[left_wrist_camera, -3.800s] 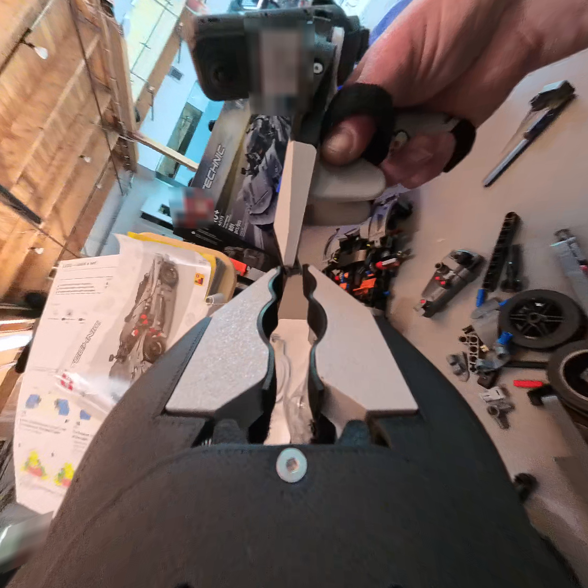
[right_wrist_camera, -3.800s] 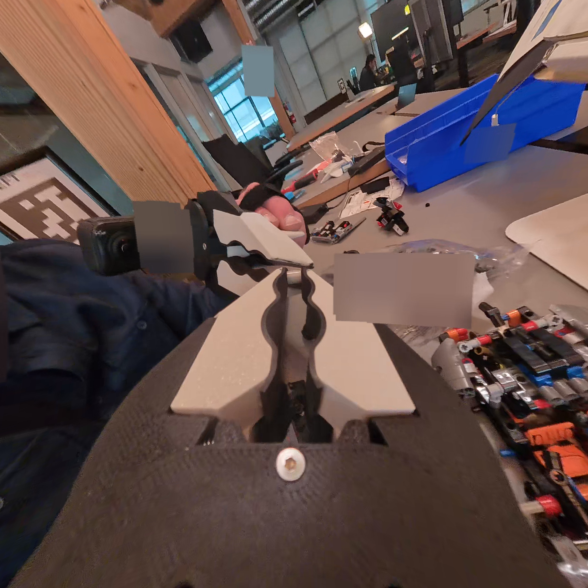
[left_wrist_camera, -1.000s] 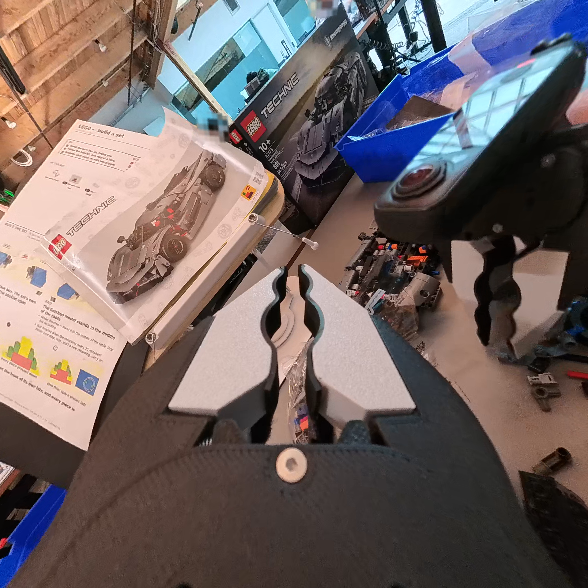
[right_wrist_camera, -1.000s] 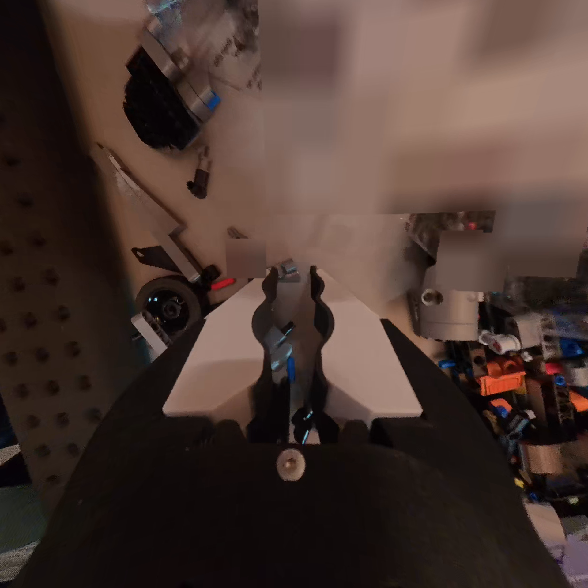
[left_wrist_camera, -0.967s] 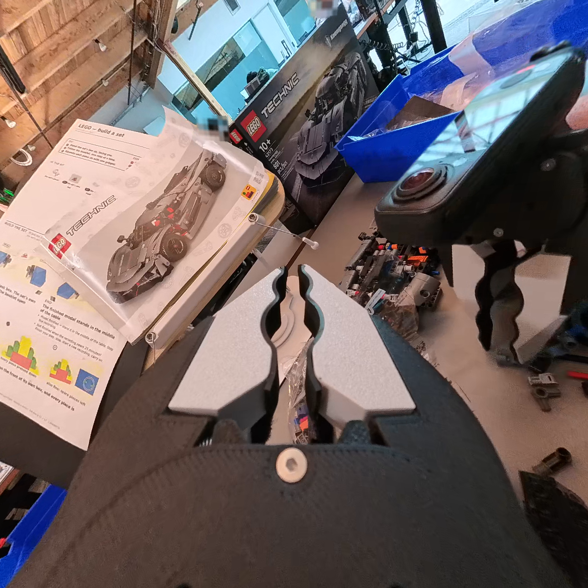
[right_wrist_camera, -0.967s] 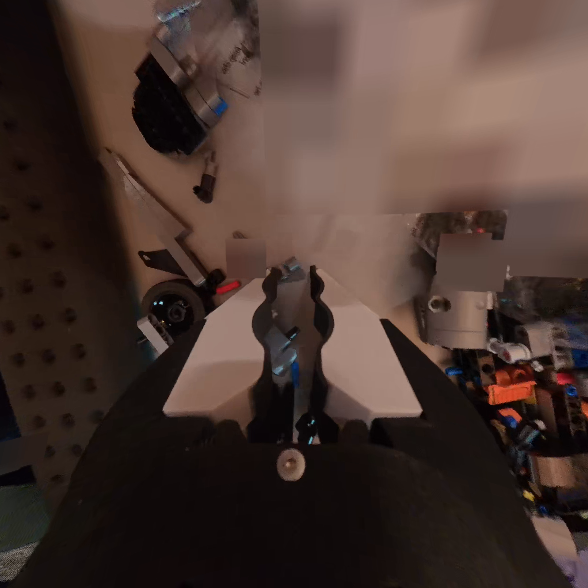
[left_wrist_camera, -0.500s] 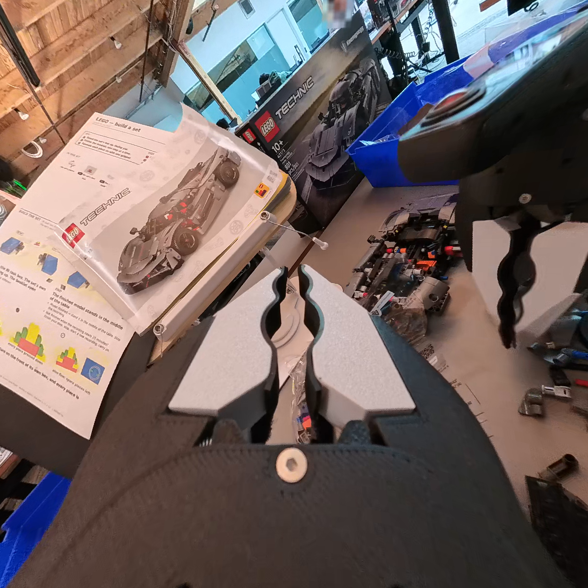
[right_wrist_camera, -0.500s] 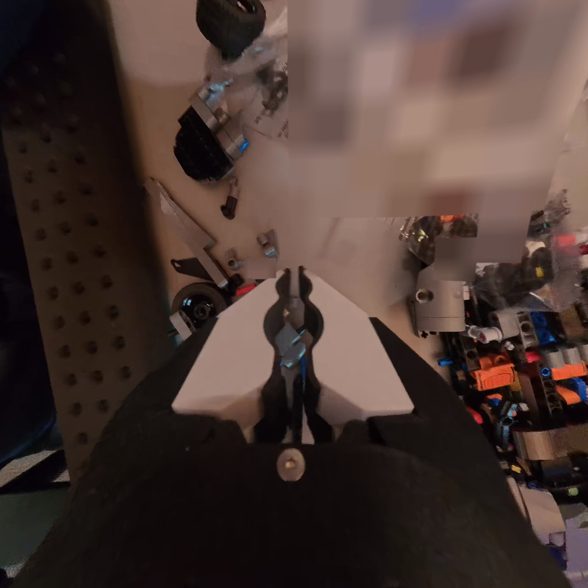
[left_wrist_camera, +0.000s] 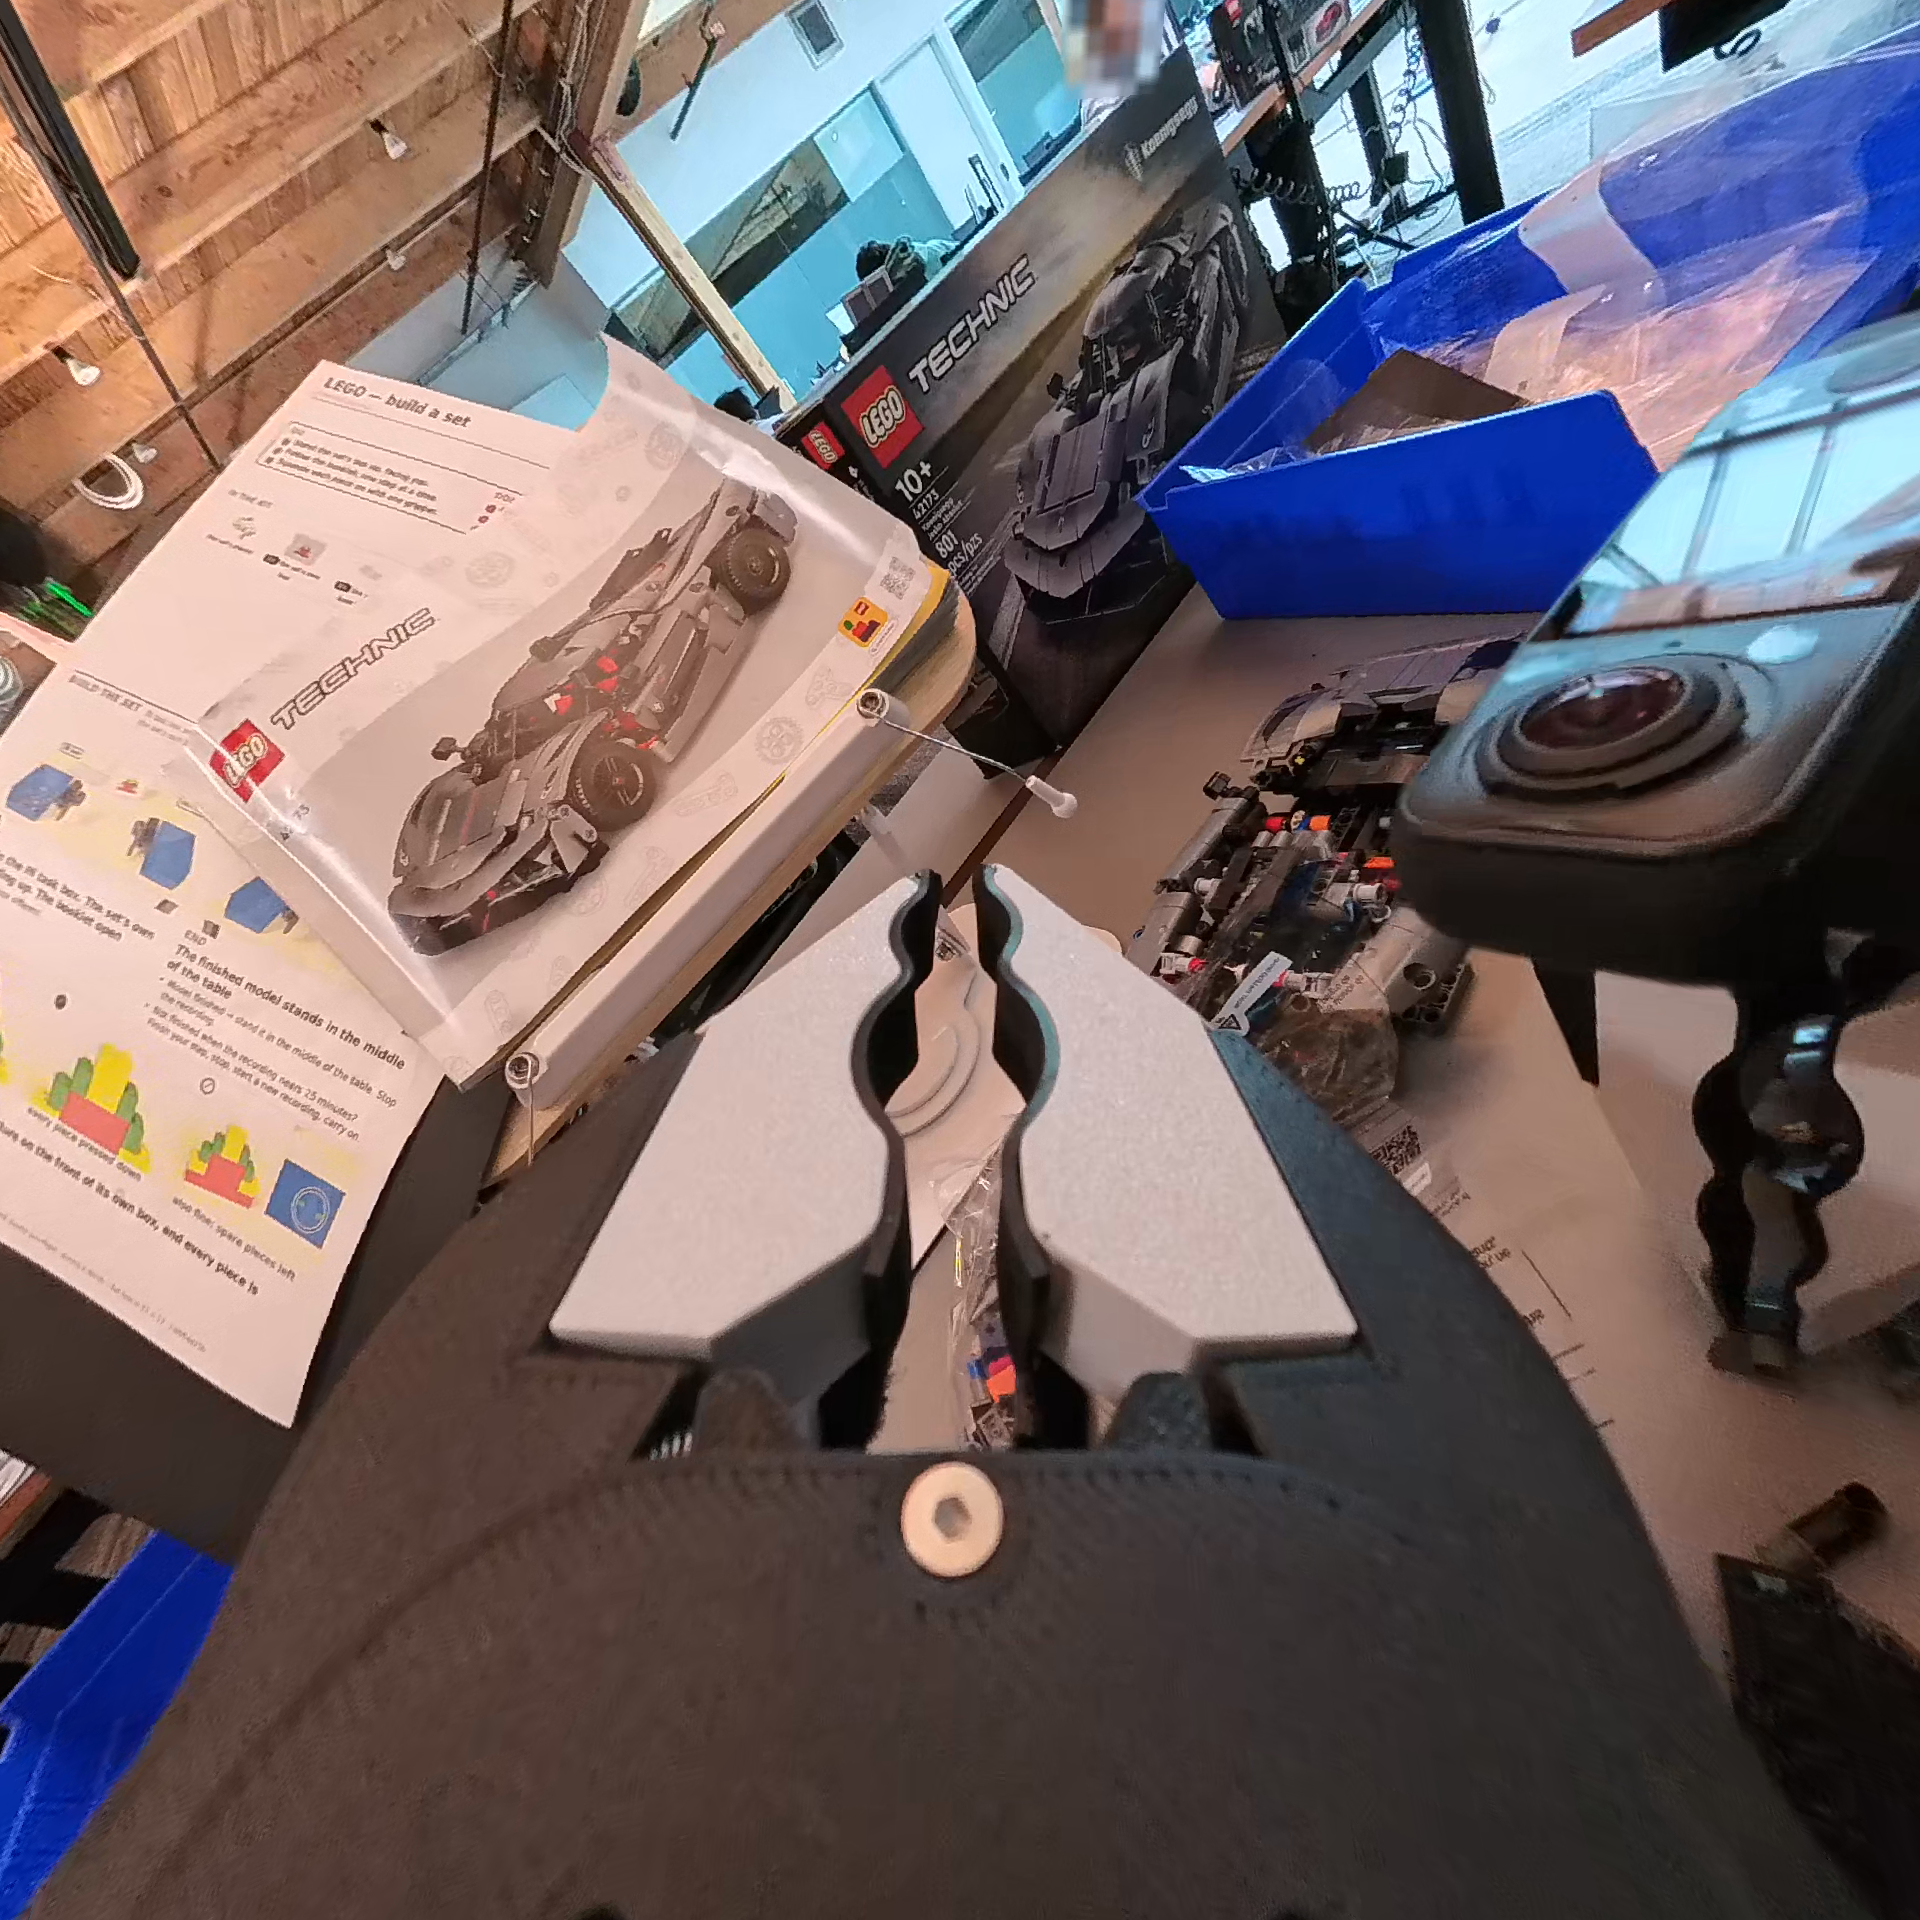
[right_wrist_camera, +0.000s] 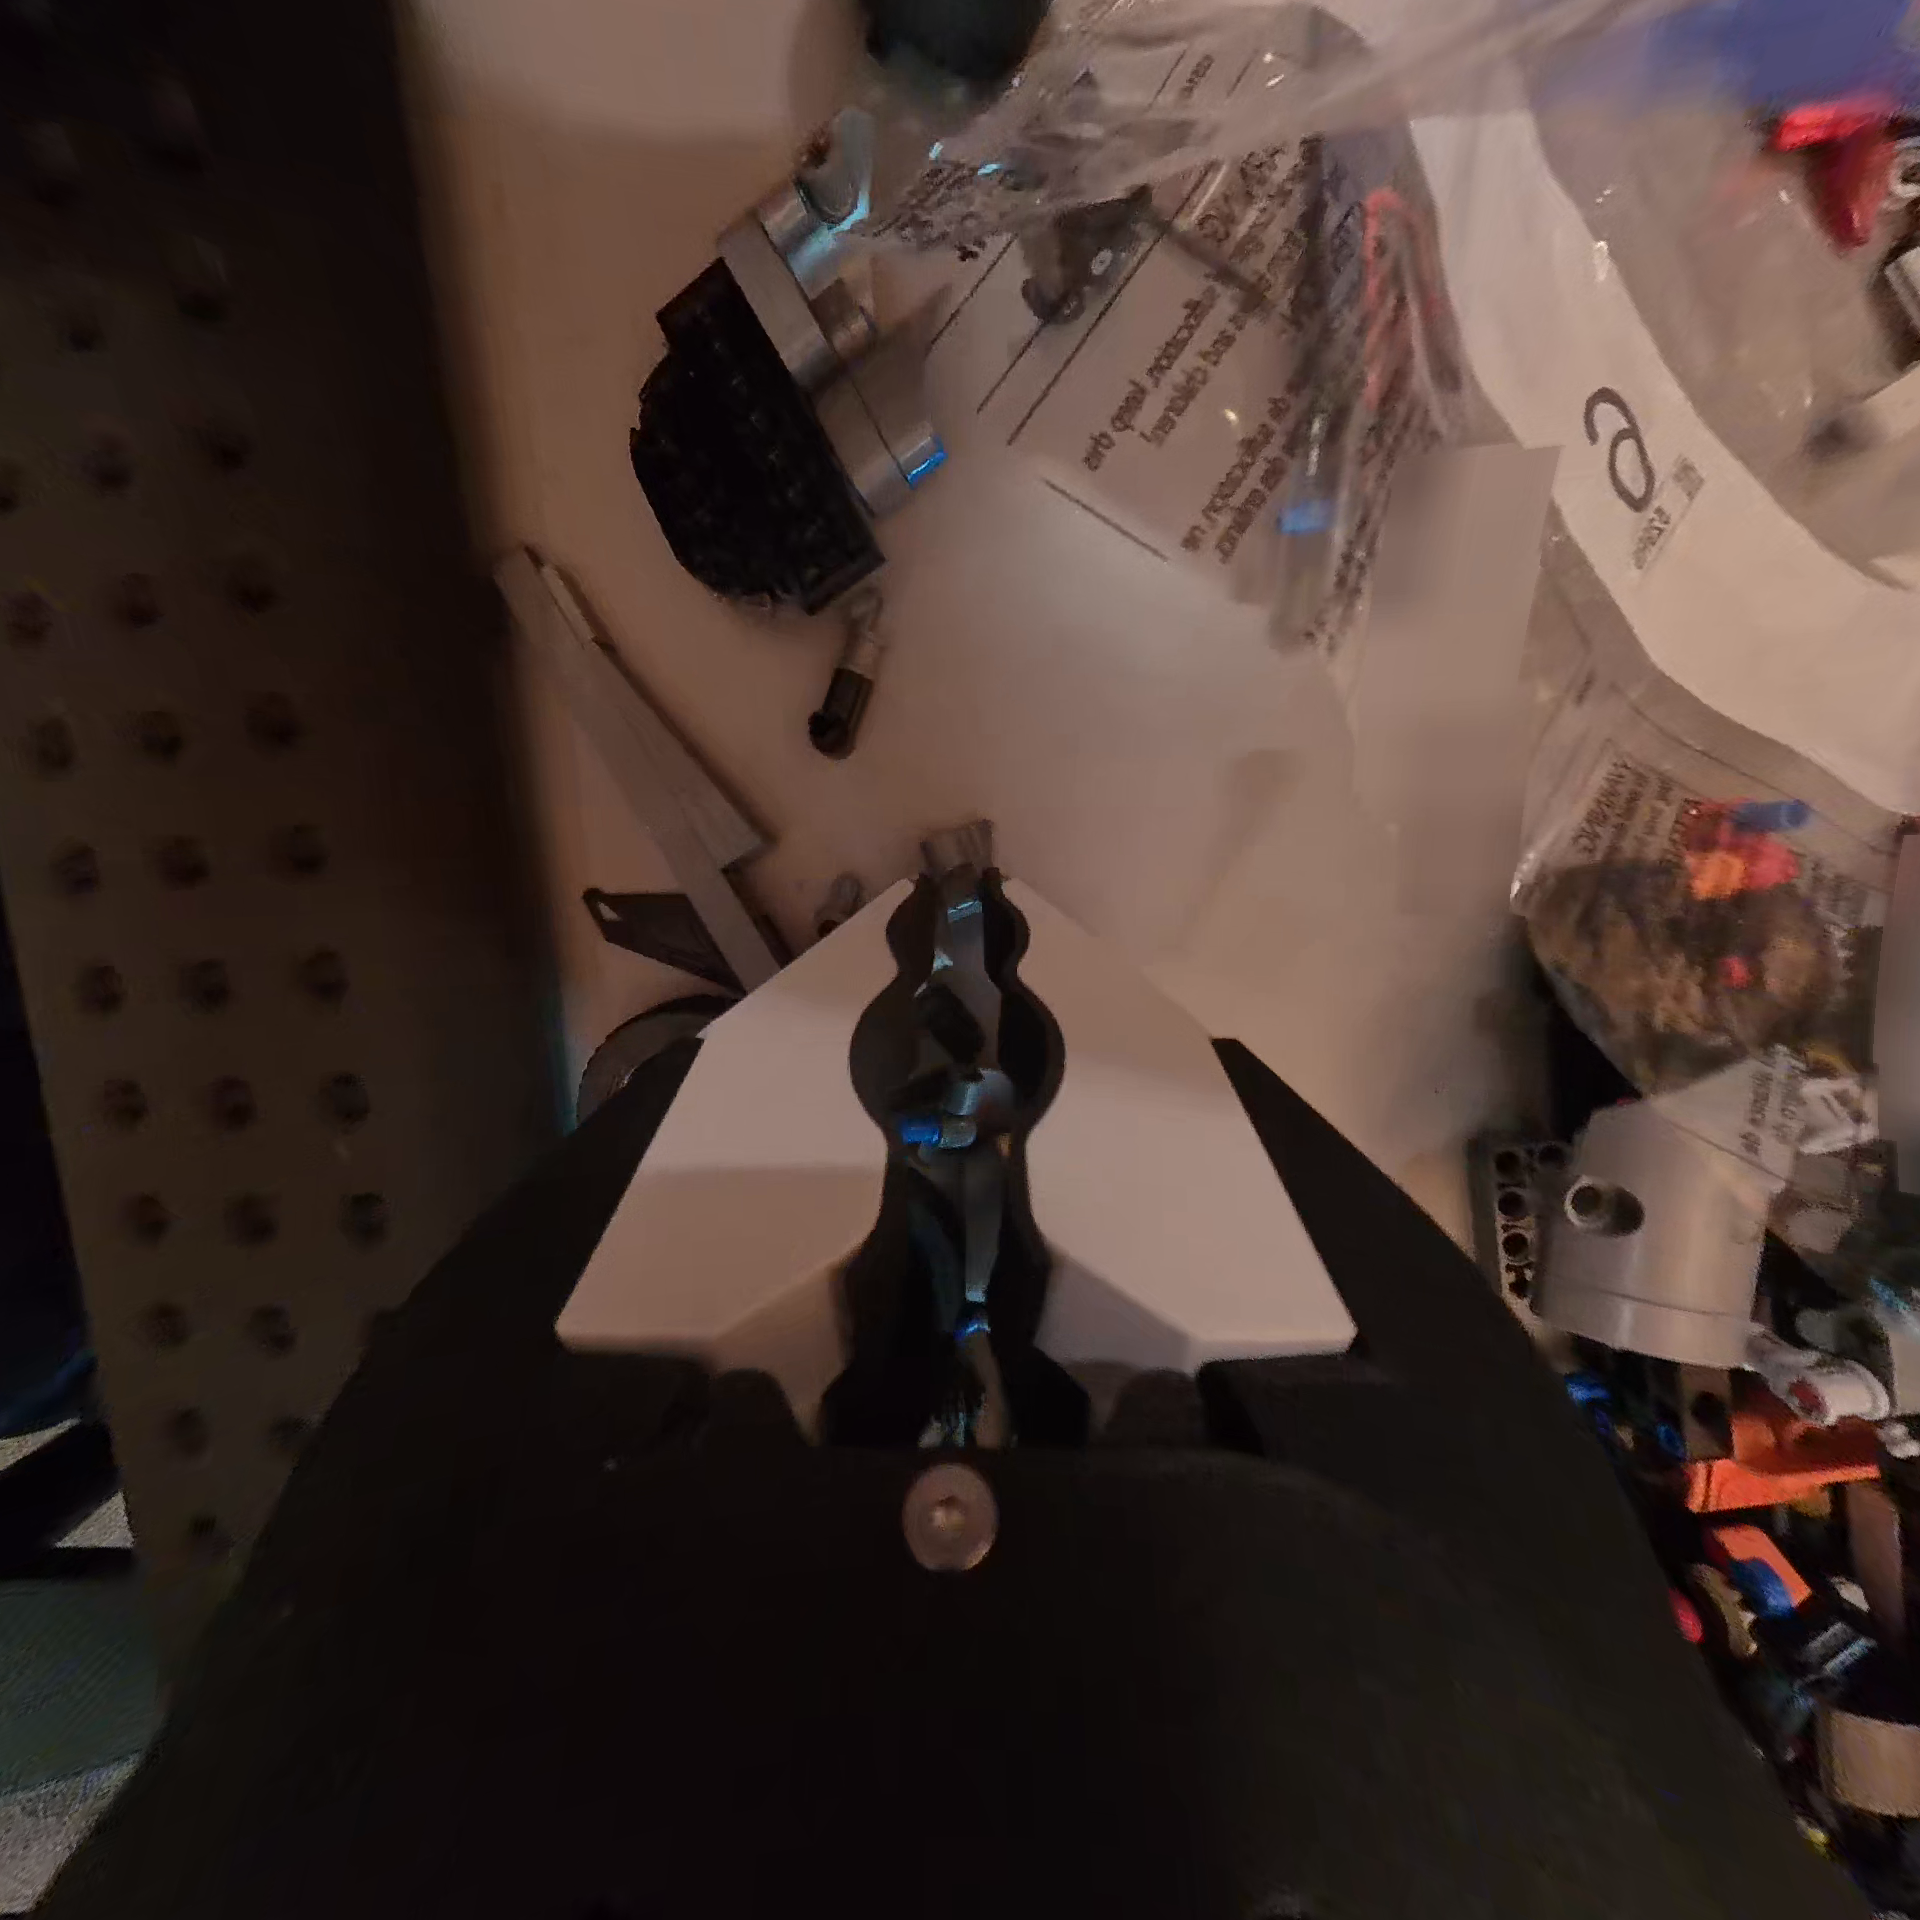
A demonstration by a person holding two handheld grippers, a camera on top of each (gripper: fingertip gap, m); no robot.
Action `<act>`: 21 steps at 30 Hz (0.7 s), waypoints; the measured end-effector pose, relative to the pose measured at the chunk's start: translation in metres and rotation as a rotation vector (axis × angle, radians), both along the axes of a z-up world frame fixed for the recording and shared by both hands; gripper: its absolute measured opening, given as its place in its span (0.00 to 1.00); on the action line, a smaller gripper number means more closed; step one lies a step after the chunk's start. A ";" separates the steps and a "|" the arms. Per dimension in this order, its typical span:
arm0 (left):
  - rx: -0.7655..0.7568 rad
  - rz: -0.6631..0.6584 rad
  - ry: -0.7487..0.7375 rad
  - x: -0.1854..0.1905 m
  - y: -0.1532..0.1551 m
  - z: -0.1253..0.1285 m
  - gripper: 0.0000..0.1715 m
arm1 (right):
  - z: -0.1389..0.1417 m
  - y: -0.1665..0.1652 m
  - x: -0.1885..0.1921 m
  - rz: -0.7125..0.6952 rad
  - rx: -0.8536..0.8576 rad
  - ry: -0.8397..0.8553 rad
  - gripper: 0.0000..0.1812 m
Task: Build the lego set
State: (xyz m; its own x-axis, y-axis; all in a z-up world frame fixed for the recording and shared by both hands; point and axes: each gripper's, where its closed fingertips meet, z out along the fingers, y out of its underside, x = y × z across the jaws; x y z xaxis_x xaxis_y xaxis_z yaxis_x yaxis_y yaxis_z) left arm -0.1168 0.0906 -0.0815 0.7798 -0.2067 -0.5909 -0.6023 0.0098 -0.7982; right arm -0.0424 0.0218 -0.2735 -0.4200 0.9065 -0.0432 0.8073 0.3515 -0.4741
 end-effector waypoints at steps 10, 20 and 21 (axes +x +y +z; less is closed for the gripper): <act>0.030 0.031 -0.049 -0.012 -0.001 0.008 0.03 | 0.107 0.047 -0.034 -0.118 0.032 0.304 0.04; 0.030 0.060 -0.103 -0.026 -0.001 0.009 0.02 | 0.088 0.039 -0.005 -0.061 0.073 0.209 0.07; 0.032 0.055 -0.106 -0.024 -0.001 0.010 0.02 | 0.077 0.029 0.007 -0.014 0.046 0.155 0.08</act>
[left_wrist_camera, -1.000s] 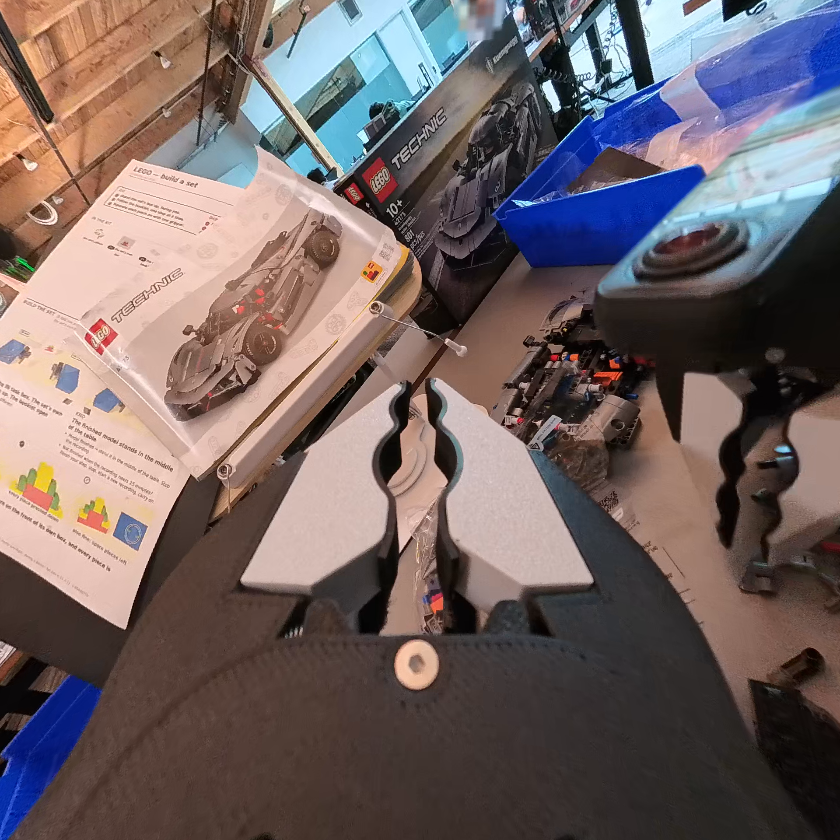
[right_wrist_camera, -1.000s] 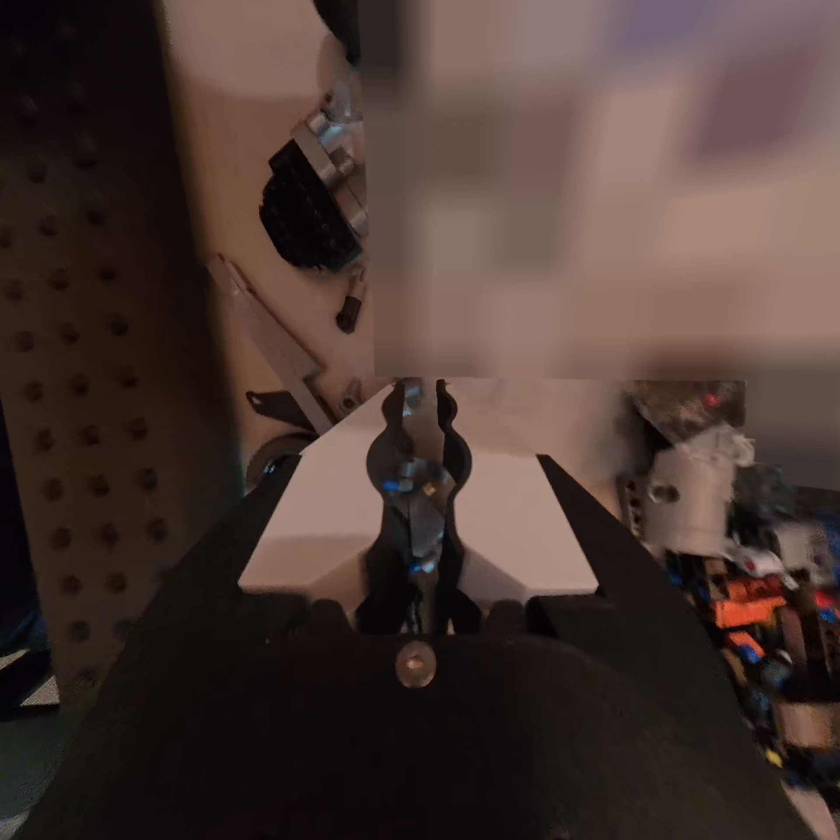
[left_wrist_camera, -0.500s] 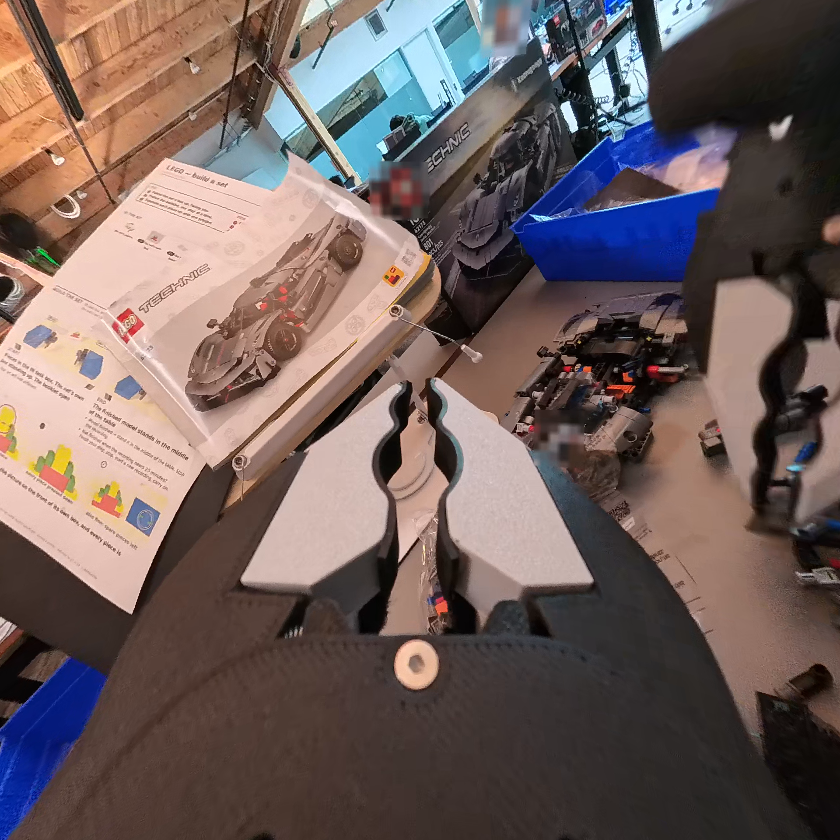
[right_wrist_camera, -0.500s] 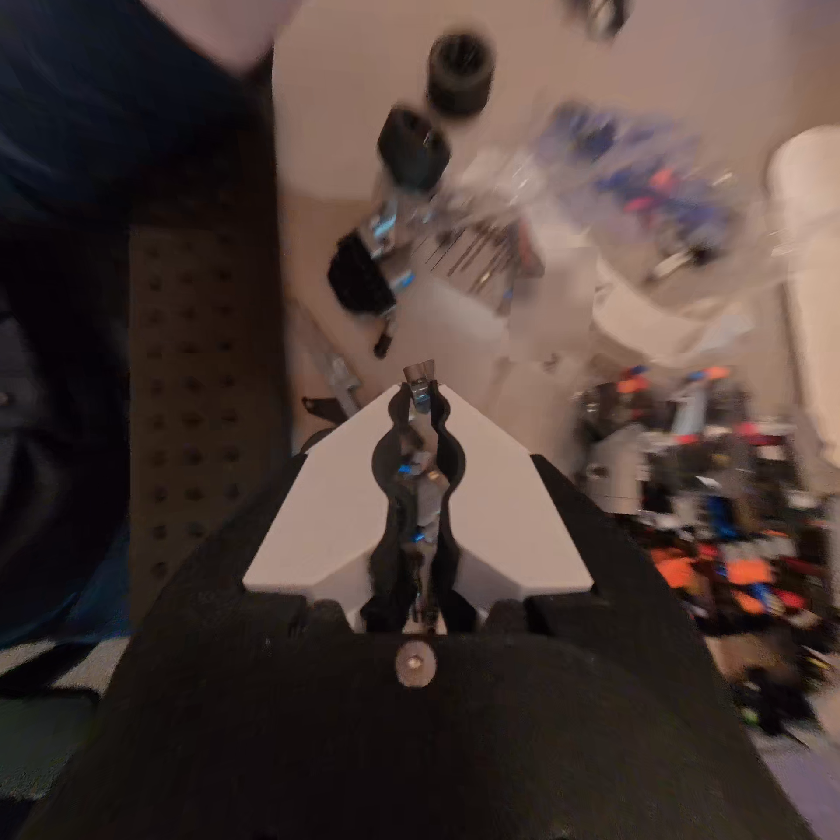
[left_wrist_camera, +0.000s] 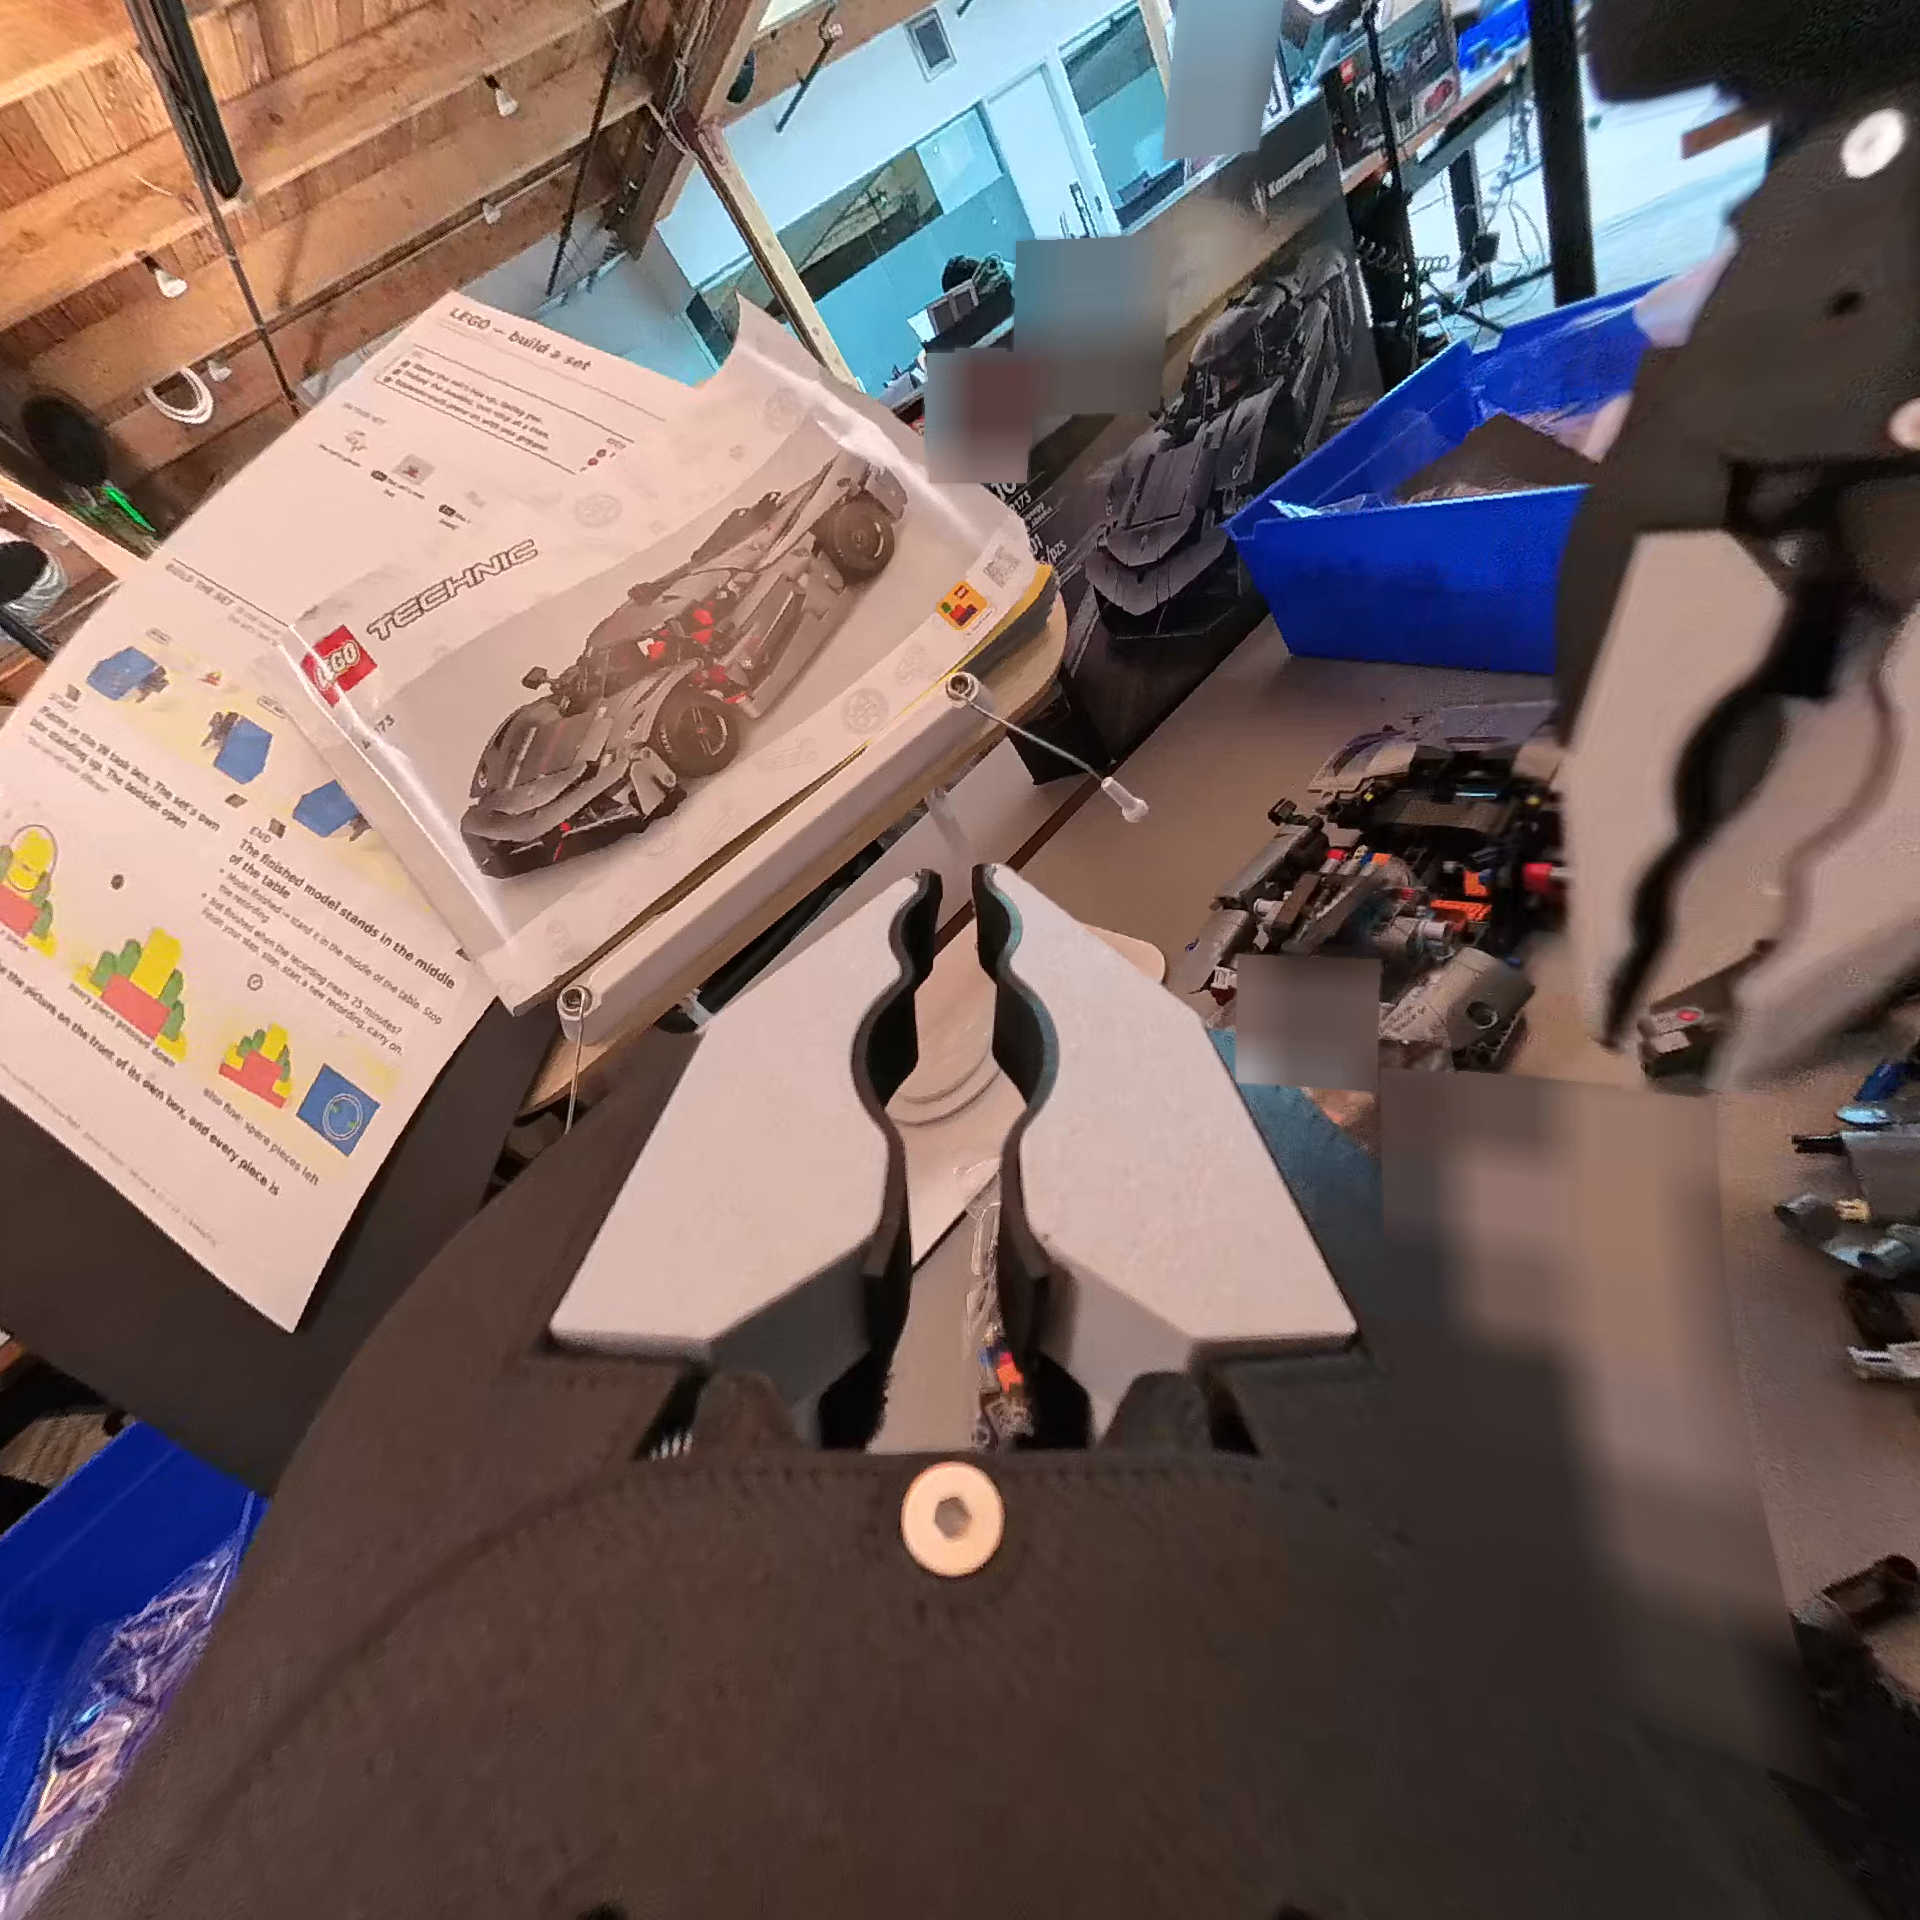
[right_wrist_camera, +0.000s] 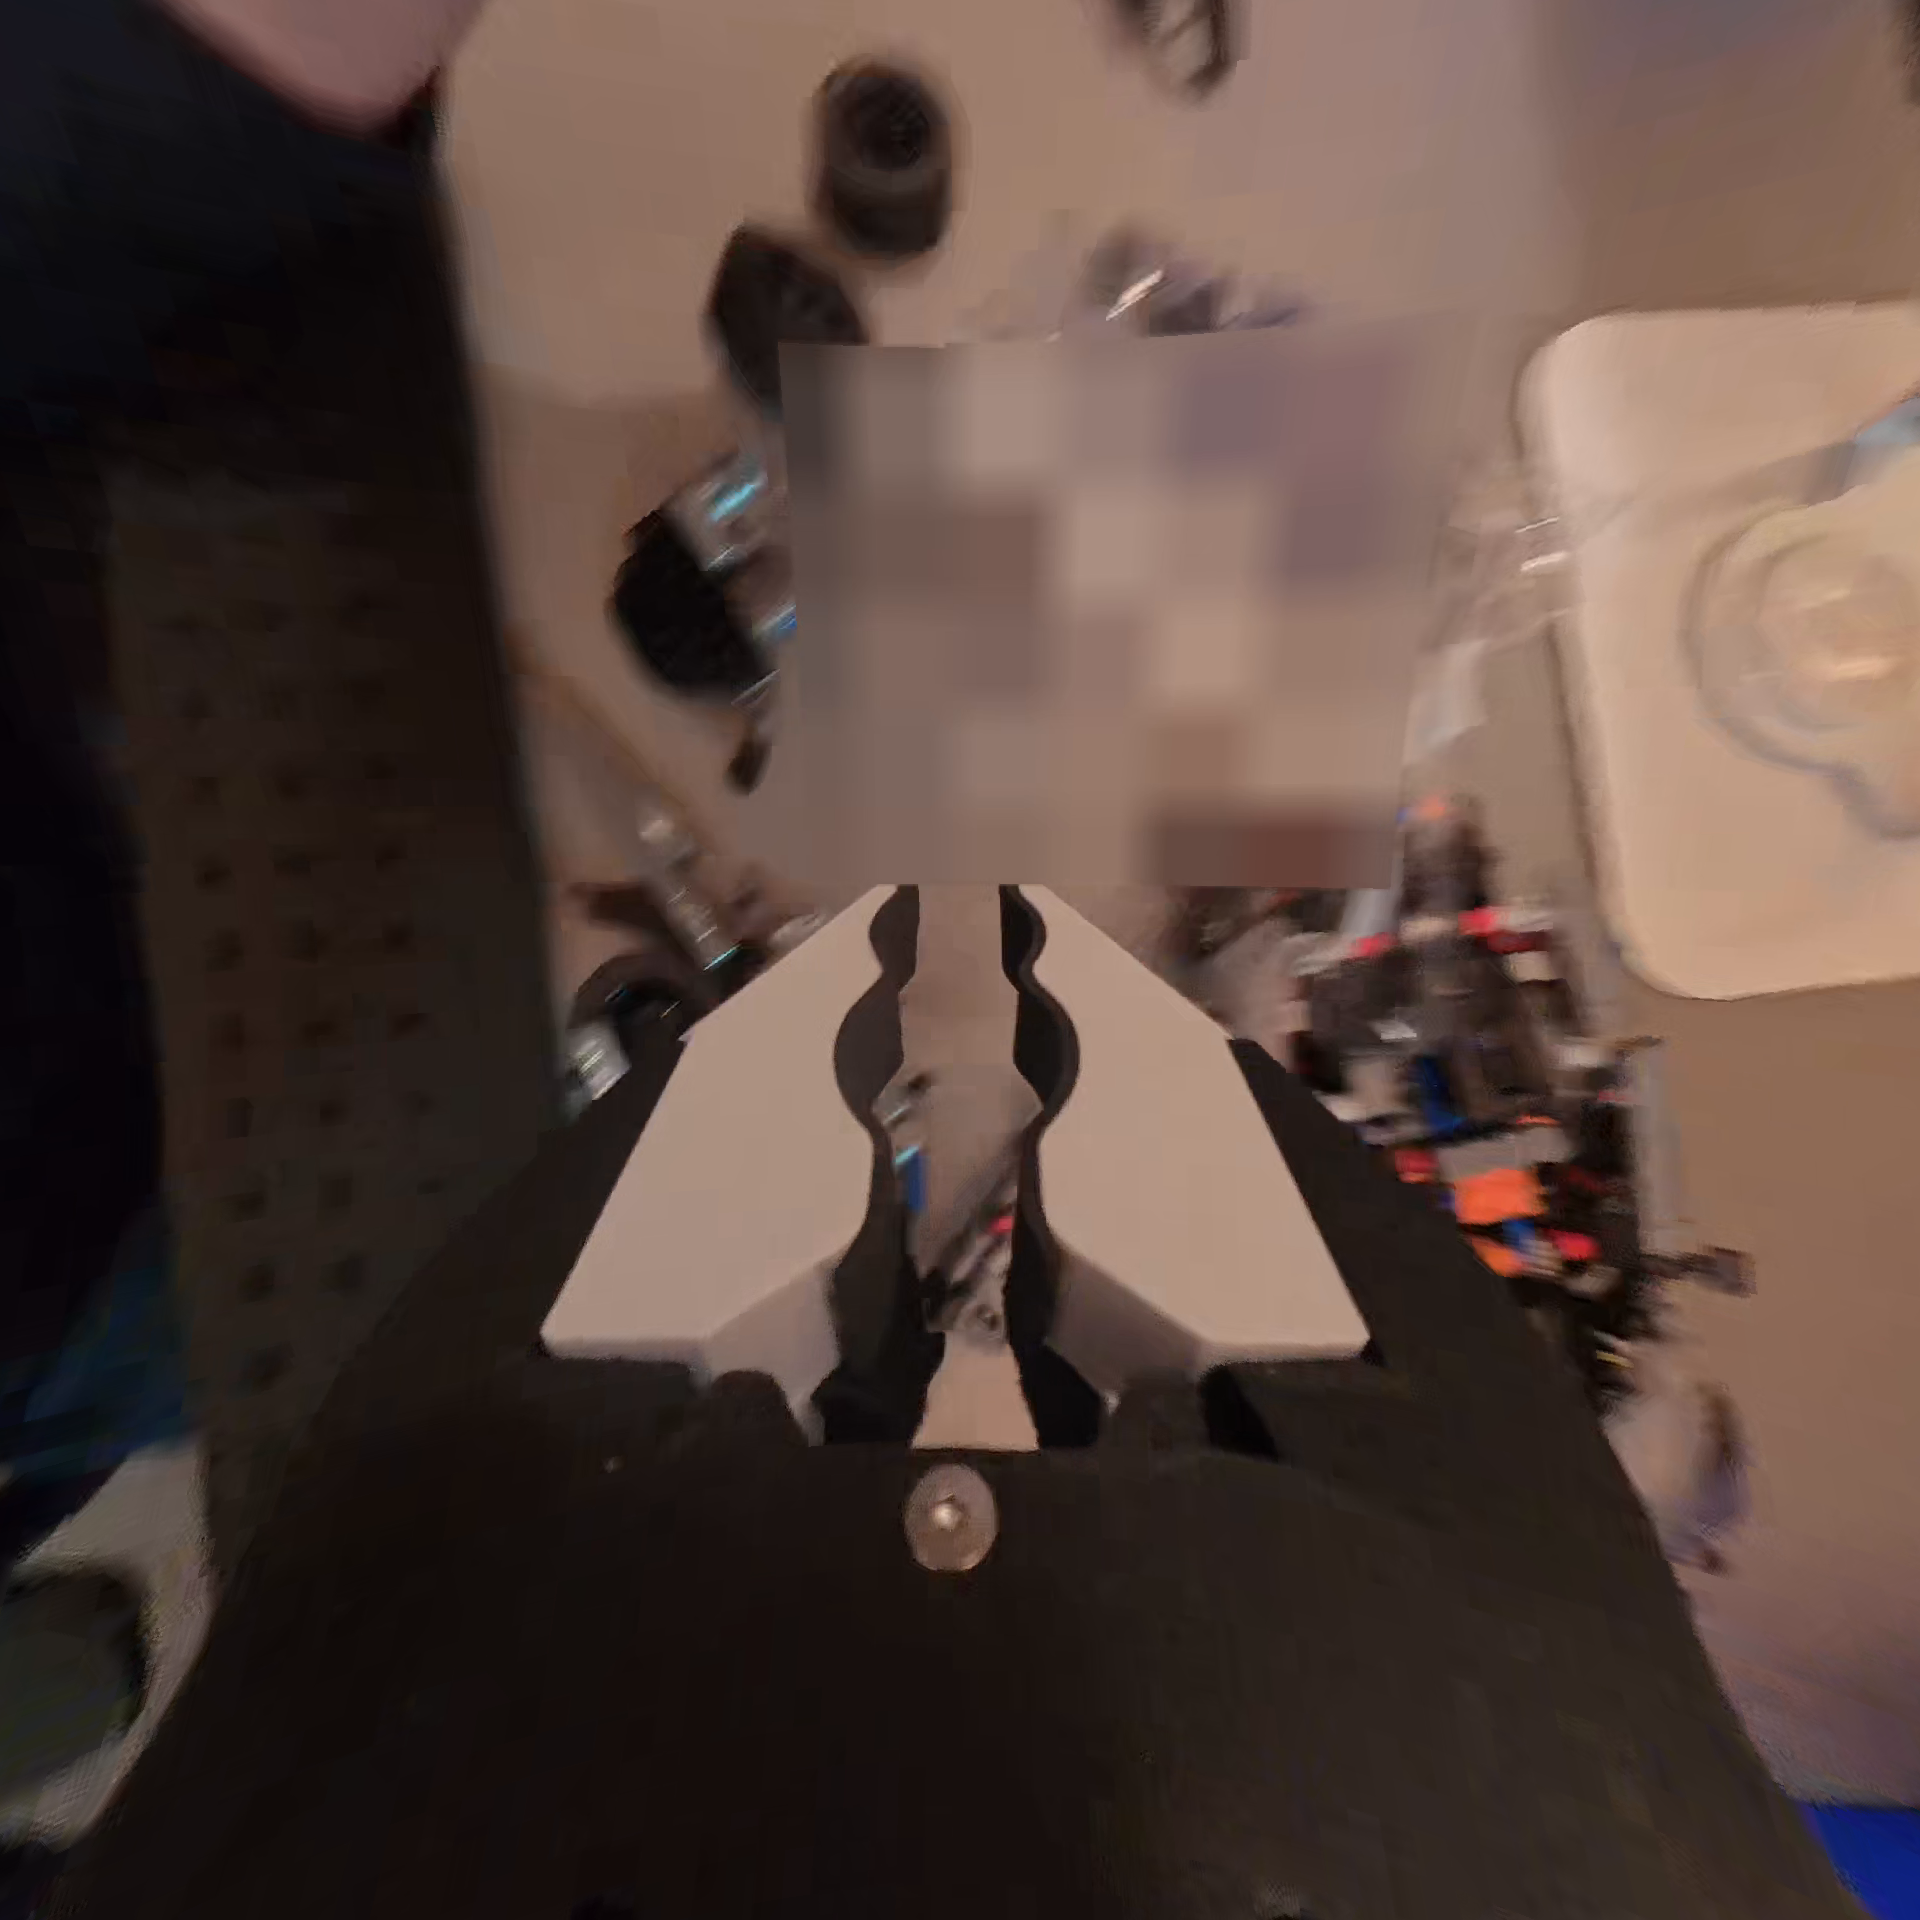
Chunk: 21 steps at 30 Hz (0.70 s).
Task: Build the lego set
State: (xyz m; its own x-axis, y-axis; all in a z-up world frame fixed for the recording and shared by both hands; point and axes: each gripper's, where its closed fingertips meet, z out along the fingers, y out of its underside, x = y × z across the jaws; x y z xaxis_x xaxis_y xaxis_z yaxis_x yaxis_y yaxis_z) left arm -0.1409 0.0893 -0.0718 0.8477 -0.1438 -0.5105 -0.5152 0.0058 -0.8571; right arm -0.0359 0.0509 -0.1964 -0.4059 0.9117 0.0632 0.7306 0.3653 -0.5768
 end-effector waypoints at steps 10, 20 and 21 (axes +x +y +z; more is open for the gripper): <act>-0.017 -0.009 0.017 0.006 0.003 -0.007 0.03 | -0.073 -0.025 0.015 0.170 0.047 -0.223 0.00; -0.011 -0.017 0.014 0.007 0.002 -0.004 0.03 | -0.070 -0.021 0.013 0.177 0.057 -0.208 0.13; -0.011 -0.017 0.013 0.007 0.002 -0.004 0.03 | -0.074 -0.021 0.012 0.178 0.059 -0.221 0.13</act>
